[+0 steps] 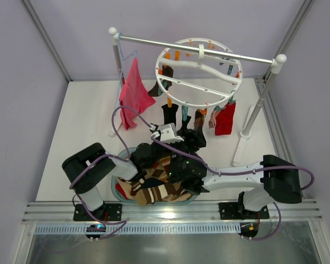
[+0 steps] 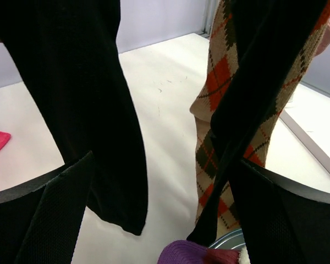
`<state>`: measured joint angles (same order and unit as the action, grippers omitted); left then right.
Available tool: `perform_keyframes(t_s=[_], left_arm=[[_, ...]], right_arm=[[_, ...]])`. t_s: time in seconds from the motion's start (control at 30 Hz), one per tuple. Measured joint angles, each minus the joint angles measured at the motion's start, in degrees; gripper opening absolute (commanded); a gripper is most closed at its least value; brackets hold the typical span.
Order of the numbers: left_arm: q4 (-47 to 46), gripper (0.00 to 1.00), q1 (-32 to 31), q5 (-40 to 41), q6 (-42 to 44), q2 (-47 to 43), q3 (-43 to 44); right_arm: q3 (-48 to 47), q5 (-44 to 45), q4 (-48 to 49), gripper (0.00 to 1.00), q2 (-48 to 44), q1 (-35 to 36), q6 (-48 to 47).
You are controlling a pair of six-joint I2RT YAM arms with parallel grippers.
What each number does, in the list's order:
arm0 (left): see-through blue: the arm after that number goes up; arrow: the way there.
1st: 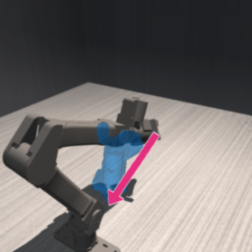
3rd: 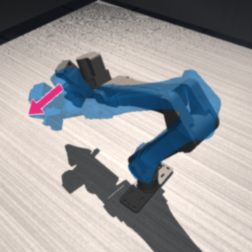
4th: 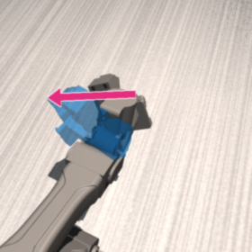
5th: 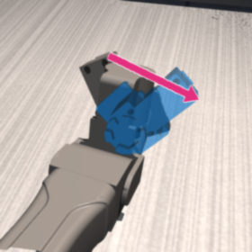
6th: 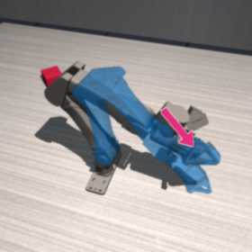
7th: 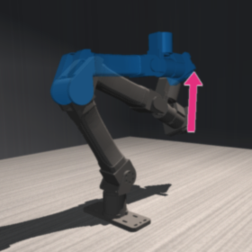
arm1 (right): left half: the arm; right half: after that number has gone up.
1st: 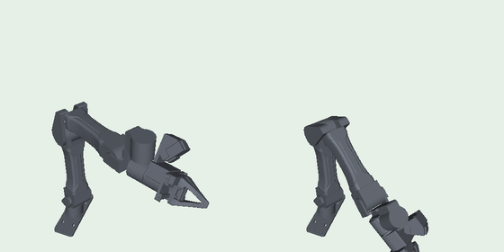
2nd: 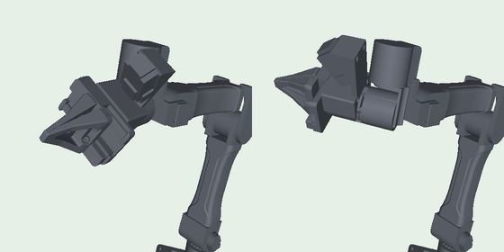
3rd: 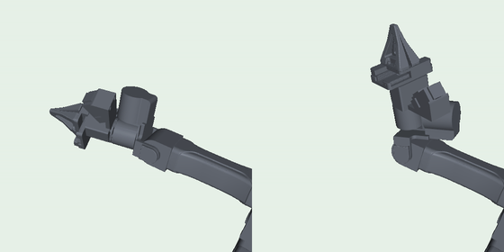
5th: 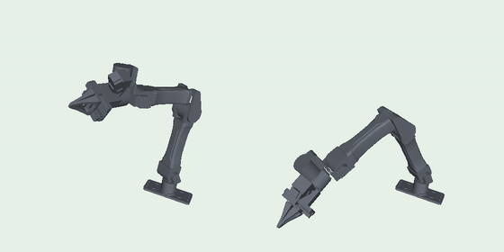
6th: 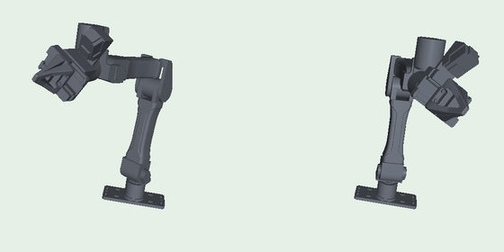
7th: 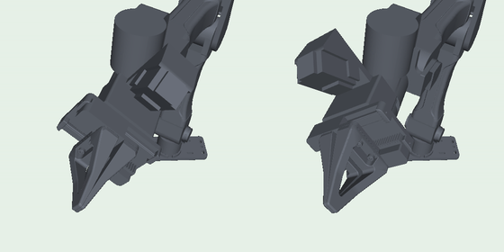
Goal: Remove the socks clipped to the hanger
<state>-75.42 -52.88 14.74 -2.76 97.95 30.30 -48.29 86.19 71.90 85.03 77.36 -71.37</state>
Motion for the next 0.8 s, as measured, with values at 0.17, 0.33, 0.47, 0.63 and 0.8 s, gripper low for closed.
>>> perform_keyframes(t_s=[0.17, 0.33, 0.47, 0.63, 0.8], left_arm=[[0.22, 0.99, -0.7, 0.33, 0.13, 0.09, 0.22], [0.26, 1.0, -2.71, -0.63, 0.48, 1.6, 2.29], [0.28, 0.95, -4.85, -1.51, 1.03, 3.54, 4.39], [0.31, 0.49, -6.25, -2.64, 2.01, 4.59, 6.12], [0.31, 0.0, -6.88, -3.19, 3.3, 4.63, 6.45]], right_arm=[[2.54, 0.02, 0.02, 0.87, -4.59, 0.72, 2.19], [4.17, -0.02, -0.61, 0.88, -9.77, 0.92, 10.05], [4.98, -0.11, -14.08, 0.88, -16.0, 0.96, 25.83], [2.25, -5.22, -46.03, 0.88, -25.55, 0.94, 54.03], [2.25, -6.12, -55.45, 0.89, -27.04, 0.87, 61.61]])
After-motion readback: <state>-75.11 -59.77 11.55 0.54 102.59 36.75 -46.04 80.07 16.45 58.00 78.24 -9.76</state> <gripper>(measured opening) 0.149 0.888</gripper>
